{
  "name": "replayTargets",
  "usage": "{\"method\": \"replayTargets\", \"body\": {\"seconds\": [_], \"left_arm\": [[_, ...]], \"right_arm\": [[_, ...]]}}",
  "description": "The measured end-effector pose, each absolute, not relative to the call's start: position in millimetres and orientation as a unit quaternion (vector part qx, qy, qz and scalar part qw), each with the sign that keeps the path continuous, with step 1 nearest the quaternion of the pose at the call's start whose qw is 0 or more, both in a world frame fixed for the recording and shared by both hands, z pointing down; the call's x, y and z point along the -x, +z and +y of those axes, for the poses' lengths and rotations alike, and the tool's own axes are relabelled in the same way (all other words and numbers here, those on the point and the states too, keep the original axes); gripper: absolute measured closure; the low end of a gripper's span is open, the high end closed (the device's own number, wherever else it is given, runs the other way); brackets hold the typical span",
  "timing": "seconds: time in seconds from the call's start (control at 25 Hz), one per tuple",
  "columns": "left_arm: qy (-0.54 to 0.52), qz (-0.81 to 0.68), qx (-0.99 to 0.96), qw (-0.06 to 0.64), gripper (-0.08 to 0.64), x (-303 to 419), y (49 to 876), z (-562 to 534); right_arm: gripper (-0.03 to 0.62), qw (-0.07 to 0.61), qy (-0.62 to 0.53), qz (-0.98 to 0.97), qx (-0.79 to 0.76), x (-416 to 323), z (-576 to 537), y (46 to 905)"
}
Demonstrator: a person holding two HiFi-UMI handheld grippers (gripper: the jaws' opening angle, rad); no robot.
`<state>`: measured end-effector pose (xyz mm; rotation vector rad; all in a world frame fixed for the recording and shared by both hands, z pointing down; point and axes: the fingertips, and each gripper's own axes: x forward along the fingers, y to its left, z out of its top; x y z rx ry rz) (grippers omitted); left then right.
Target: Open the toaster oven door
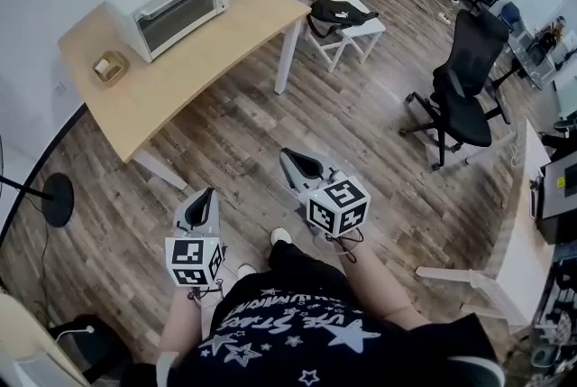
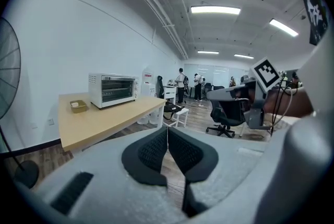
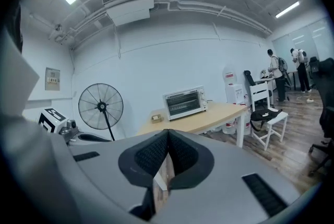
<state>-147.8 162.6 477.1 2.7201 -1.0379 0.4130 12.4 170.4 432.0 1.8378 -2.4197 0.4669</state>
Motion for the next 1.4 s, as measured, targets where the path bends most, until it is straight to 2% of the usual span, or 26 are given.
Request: {"method": "replayTargets", "body": {"seconds": [0.12,0.28,0.36,0.52,0.68,1.04,1.4], "left_arm": [[0.142,-0.36,-0.917,0.093,0.537,130.2,474.4,157.6],[0.137,-0.386,-0.908,0.09,0.537,110.2,467.9,137.3],[0.135,-0.4,-0.902,0.089,0.537,98.8,464.7,126.5],[0.129,-0.429,-0.889,0.091,0.537,75.9,462.6,114.2],[0.136,-0.446,-0.879,0.104,0.537,65.3,469.8,113.9],[0.155,-0.466,-0.863,0.117,0.537,67.8,477.0,69.2],[0.134,-0.466,-0.868,0.107,0.537,42.7,471.9,-51.5]], "right_arm": [[0.589,-0.001,0.164,-0.801,-0.575,-27.5,160.7,431.6],[0.584,-0.011,0.166,-0.816,-0.554,-51.5,137.2,429.9],[0.465,-0.01,0.167,-0.825,-0.54,-63.7,124.1,429.3],[0.418,0.0,0.169,-0.841,-0.513,-89.9,101.5,431.2],[0.336,-0.001,0.194,-0.839,-0.508,-110.5,82.7,443.3],[0.328,-0.008,0.236,-0.836,-0.496,-121.2,34.4,458.2],[0.328,0.015,0.243,-0.832,-0.498,-140.6,-59.4,468.7]]}}
